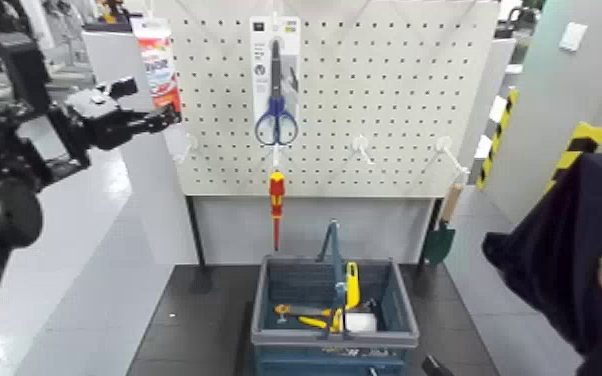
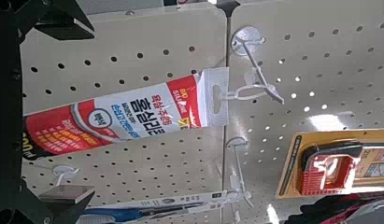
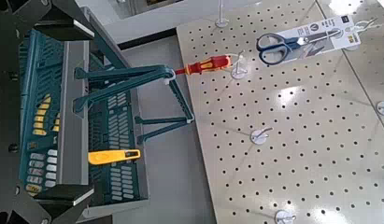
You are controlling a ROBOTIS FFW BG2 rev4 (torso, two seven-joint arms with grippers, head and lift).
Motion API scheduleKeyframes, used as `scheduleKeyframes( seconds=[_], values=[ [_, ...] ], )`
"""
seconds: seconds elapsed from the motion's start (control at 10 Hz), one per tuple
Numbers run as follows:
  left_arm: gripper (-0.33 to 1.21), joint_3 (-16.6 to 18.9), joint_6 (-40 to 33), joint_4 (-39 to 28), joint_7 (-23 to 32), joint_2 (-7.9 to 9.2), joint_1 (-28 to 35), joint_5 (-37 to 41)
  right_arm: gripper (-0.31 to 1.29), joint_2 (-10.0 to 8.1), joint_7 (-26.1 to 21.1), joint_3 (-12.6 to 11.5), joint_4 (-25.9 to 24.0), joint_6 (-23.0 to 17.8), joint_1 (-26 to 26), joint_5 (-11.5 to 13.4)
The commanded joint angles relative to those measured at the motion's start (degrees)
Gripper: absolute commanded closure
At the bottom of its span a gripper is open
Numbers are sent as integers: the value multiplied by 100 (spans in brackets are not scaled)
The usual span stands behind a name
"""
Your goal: Put the red glue tube into the crate.
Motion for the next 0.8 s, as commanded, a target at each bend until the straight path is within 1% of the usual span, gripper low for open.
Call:
scheduleKeyframes(
  seconds=[0.1,0.5,0.6,0.7,0.8],
  values=[
    [14,-166,-136,462,-66,52,-282,50,14,0,19,0,25,17,-19,-28],
    [15,-456,-356,884,-206,87,-625,32,14,44,115,-53,42,44,-37,-37],
    [31,-474,-356,945,-224,87,-660,32,14,44,124,-53,42,53,-37,-37],
    [86,-474,-321,945,-242,78,-669,-12,14,44,115,-53,42,53,-37,-37],
    [114,-474,-215,875,-206,52,-669,-126,14,44,124,-61,42,44,-37,-37]
  ],
)
